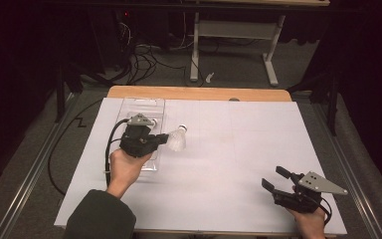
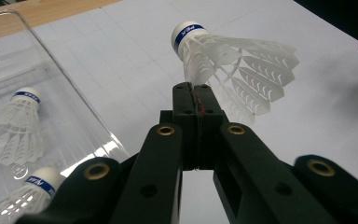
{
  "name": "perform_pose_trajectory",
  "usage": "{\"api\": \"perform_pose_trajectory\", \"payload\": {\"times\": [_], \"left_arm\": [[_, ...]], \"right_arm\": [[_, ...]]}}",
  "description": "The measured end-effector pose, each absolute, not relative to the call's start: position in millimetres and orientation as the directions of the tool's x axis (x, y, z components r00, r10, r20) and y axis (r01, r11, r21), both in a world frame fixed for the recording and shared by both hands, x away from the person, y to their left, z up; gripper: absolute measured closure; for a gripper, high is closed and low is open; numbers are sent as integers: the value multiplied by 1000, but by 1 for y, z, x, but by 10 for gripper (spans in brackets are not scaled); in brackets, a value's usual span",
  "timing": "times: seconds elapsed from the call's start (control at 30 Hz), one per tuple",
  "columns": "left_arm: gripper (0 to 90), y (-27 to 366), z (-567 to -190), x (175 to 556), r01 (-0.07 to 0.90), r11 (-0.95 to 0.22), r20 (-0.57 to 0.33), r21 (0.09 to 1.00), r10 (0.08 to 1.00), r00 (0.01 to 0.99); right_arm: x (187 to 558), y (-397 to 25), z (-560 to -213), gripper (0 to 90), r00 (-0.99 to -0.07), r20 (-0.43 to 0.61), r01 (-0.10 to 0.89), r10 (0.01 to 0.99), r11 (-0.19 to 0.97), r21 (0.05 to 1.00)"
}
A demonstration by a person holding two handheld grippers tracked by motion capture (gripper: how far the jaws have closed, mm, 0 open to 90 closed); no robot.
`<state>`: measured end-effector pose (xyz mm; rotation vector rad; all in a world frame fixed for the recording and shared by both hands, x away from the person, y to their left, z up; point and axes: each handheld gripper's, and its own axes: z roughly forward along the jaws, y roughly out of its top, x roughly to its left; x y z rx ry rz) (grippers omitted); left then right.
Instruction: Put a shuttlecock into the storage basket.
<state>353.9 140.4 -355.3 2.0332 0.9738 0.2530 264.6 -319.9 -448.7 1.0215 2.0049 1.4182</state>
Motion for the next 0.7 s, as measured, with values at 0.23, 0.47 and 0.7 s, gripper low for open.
{"api": "perform_pose_trajectory", "payload": {"times": [0.23, 0.47, 0.7], "left_arm": [[900, 150, -355, 353, 554, -328, -163, 765, 735, 659], [900, 161, -352, 358, 566, -310, -157, 764, 761, 629], [900, 170, -351, 362, 576, -292, -157, 764, 782, 604]], "right_arm": [[264, -320, -449, 298, -607, 37, 300, 794, 186, 936], [265, -319, -449, 298, -610, 34, 299, 791, 190, 935], [265, -319, -449, 298, -610, 34, 298, 792, 190, 935]]}}
